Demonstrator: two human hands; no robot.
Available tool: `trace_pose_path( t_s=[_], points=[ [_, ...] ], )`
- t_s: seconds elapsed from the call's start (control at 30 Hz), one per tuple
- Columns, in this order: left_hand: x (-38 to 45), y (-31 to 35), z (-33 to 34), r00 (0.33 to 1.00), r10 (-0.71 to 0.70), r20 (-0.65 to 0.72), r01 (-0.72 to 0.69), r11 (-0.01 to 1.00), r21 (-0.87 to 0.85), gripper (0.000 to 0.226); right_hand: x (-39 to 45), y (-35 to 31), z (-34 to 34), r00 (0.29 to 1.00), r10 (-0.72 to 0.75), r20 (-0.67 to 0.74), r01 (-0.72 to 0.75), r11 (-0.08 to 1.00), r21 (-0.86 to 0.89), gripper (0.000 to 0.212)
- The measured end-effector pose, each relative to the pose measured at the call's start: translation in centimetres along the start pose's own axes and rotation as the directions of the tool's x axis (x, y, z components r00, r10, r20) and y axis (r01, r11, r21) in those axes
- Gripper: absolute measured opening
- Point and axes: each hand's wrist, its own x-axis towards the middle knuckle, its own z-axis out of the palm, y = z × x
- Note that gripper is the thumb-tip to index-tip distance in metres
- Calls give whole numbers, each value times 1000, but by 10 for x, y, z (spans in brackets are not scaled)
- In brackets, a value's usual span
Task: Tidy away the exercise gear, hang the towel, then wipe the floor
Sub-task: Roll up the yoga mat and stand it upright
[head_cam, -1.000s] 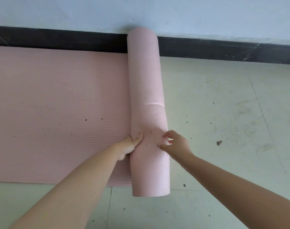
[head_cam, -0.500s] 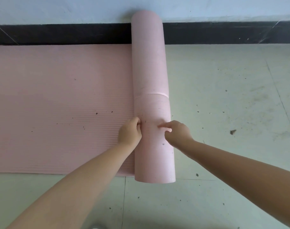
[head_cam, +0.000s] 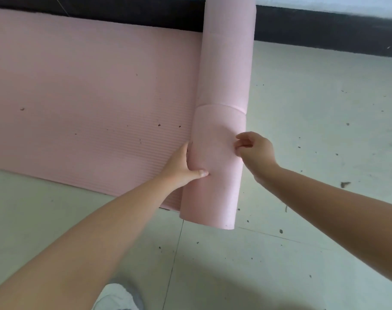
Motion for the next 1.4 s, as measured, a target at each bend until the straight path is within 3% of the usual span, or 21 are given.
trace_pose_path(
  t_s=[0.1,0.17,0.23,0.33,0.43,0.5,0.6,0.7,0.77,0.83,0.9,1.0,1.07,1.13,1.2,1.3,1.4],
  points=[
    [8,-2,4,998,-42,-36,44,997,58,85,-1,11,-7,999,-6,36,15,968,-250,42],
    [10,-3,8,996,-59,-63,66,992,107,88,-2,16,-6,977,179,115,-149,961,-231,52],
    [8,0,12,994,-42,-104,61,979,195,89,-4,18,-3,960,238,151,-216,965,-145,52],
    [-11,9,11,985,52,-162,27,891,452,74,-8,18,2,989,118,86,-105,984,-147,48],
    [-29,9,10,923,336,-186,-156,772,617,43,-15,9,10,997,-11,77,27,977,-212,45],
    [-42,13,6,937,291,-194,-118,785,609,45,-20,7,19,983,-152,100,175,941,-289,37],
    [-57,0,1,990,85,-115,-5,825,565,71,-24,8,34,909,-375,180,416,822,-390,44],
    [-68,-13,-4,989,48,-137,38,825,564,92,-22,5,47,855,-480,196,515,742,-430,48],
    [-71,-19,-11,983,14,-185,92,828,553,92,-20,0,55,811,-537,231,577,671,-465,44],
    [-73,-29,-19,966,60,-251,96,819,565,87,-21,-2,62,728,-600,331,678,560,-477,38],
    [-71,-43,-28,941,196,-276,27,769,639,84,-22,-1,71,649,-630,426,748,426,-510,27],
    [-64,-61,-38,886,408,-220,-86,612,787,87,-24,-1,73,581,-574,577,780,191,-596,29],
    [-58,-69,-46,797,592,-115,-247,494,834,85,-28,2,68,588,-526,614,748,65,-660,24],
    [-51,-76,-54,723,691,-1,-369,387,845,70,-25,9,64,606,-448,657,738,9,-674,62],
    [-46,-83,-62,692,719,65,-422,331,844,47,-19,13,66,686,-416,597,686,96,-721,93],
    [-44,-92,-75,716,690,105,-465,360,809,45,-22,-5,70,781,-369,504,595,197,-779,94],
    [-45,-96,-83,840,535,91,-415,525,743,50,-22,-15,85,800,-373,471,564,196,-802,81]
  ],
)
